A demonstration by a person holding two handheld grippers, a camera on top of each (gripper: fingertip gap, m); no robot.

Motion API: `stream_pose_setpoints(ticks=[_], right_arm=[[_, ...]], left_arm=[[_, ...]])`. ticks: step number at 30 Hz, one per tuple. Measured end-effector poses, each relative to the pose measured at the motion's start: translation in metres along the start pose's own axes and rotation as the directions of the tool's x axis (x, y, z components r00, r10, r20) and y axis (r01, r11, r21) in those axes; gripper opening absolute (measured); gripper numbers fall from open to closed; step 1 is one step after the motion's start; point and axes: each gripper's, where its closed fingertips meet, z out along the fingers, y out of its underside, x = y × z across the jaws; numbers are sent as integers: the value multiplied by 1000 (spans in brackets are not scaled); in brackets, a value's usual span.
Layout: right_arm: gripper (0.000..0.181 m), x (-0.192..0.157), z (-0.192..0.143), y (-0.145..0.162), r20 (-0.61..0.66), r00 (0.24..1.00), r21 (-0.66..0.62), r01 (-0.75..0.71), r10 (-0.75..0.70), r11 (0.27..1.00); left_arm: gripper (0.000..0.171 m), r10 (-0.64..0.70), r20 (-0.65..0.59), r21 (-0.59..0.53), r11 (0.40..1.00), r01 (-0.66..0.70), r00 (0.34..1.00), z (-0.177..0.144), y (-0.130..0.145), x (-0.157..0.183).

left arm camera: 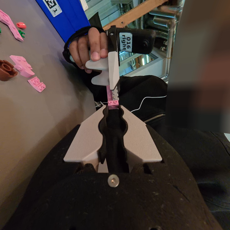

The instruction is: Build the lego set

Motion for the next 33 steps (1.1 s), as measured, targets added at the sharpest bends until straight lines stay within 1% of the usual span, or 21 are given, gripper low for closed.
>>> stream_pose_setpoints(ticks=[3, 4, 7, 12, 23, 27, 33], right_arm=[[27, -5, 5, 1, 19, 1000, -13, 9, -9, 1000], [28, -7, 7, 1, 23, 1000, -18, 16, -16, 1000], [22, -10, 11, 2, 18, 999, -29, 47, -46, 998], [15, -8, 11, -3, -3, 999, -2, 52, -52, 999], [14, -11, 13, 0, 18, 999, -19, 42, -42, 999], [14, -12, 12, -2, 25, 999, -17, 23, -22, 1000], [14, -17, 14, 0, 76, 997, -27, -18, 20, 999]], left_arm=[[13, 1, 9, -12, 1000, -1, 1000, 1, 2, -1], [13, 1, 14, -18, 1000, -1, 1000, 2, 3, -2], [13, 1, 14, -26, 1000, 0, 1000, 2, 4, -2], [13, -2, 17, -35, 999, 3, 1000, 3, 5, -2], [14, 7, 28, -59, 998, -5, 1000, 6, 8, -3], [13, 6, 12, -58, 998, -5, 1000, 6, 9, -1], [13, 23, 34, -87, 996, -20, 999, 9, 13, -3]])
